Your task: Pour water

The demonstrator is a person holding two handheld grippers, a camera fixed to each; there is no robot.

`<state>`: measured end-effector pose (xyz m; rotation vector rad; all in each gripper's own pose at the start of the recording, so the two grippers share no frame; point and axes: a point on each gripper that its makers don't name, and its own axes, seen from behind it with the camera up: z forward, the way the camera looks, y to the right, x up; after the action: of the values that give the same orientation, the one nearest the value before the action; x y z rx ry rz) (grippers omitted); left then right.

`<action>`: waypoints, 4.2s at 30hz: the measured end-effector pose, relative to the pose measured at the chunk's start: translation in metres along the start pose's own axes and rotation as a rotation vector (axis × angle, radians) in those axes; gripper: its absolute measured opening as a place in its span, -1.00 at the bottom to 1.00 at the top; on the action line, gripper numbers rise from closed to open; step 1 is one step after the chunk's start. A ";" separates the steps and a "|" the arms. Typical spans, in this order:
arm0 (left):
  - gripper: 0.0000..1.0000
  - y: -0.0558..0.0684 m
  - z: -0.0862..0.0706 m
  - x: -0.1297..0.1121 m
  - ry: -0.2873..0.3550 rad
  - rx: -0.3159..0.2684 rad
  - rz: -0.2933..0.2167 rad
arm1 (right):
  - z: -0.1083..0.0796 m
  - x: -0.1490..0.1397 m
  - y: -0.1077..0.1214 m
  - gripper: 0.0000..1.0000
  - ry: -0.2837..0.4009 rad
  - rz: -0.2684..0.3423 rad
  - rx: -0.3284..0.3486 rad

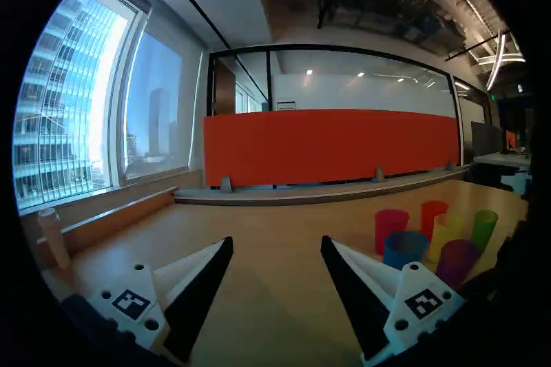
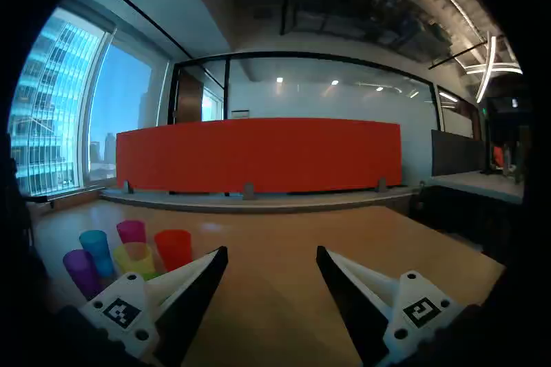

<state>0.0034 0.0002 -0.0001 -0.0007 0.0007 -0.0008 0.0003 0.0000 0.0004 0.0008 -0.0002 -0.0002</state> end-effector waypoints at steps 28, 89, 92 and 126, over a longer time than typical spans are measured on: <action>0.90 0.001 0.010 0.132 -0.019 -0.078 -0.076 | -0.007 0.134 -0.015 1.00 0.027 -0.024 0.064; 0.90 0.120 -0.021 0.182 -0.079 -0.716 -0.049 | -0.046 0.166 -0.114 0.99 -0.063 -0.117 0.607; 0.90 0.121 -0.020 0.174 -0.102 -0.733 -0.028 | -0.050 0.157 -0.113 1.00 -0.096 -0.133 0.624; 0.91 0.144 -0.017 0.058 -0.349 -0.813 0.114 | -0.067 0.048 -0.105 1.00 -0.368 -0.212 0.699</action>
<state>0.0611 0.1442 -0.0170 -0.8139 -0.3483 0.1141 0.0479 -0.1052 -0.0668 0.6994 -0.3687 -0.2124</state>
